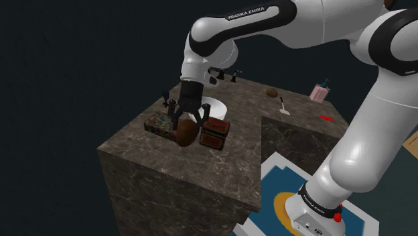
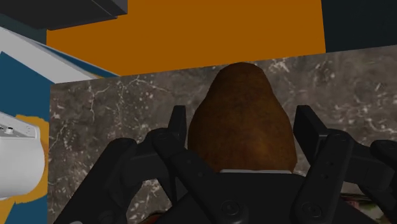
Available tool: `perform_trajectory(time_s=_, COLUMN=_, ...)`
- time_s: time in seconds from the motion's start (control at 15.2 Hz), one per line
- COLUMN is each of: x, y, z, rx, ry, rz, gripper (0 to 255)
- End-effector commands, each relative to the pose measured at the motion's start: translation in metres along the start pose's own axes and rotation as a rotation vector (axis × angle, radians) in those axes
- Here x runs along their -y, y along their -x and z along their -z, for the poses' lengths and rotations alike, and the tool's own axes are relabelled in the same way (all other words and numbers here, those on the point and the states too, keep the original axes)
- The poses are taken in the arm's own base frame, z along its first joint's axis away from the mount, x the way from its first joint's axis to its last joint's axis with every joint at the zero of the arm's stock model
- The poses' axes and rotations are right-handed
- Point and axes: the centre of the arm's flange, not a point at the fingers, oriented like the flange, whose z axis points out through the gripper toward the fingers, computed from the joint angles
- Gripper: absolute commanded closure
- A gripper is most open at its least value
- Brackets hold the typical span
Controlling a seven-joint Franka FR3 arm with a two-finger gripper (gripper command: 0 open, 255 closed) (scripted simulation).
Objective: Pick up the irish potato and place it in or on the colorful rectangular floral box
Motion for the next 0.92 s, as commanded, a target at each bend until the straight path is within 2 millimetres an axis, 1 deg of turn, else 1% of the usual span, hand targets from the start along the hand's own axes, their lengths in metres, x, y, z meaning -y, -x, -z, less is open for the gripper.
perform_trajectory(time_s=0.0, x=-0.003, y=0.006, z=0.009, rx=0.000, ry=0.000, rz=0.000, gripper=255)
perform_trajectory(time_s=0.2, x=-0.006, y=0.014, z=0.022, rx=0.000, ry=0.000, rz=0.000, gripper=255)
perform_trajectory(time_s=0.26, x=-0.006, y=0.014, z=0.022, rx=0.000, ry=0.000, rz=0.000, gripper=255)
perform_trajectory(time_s=0.86, x=0.075, y=-0.043, z=0.087, rx=0.000, ry=0.000, rz=0.000, gripper=255)
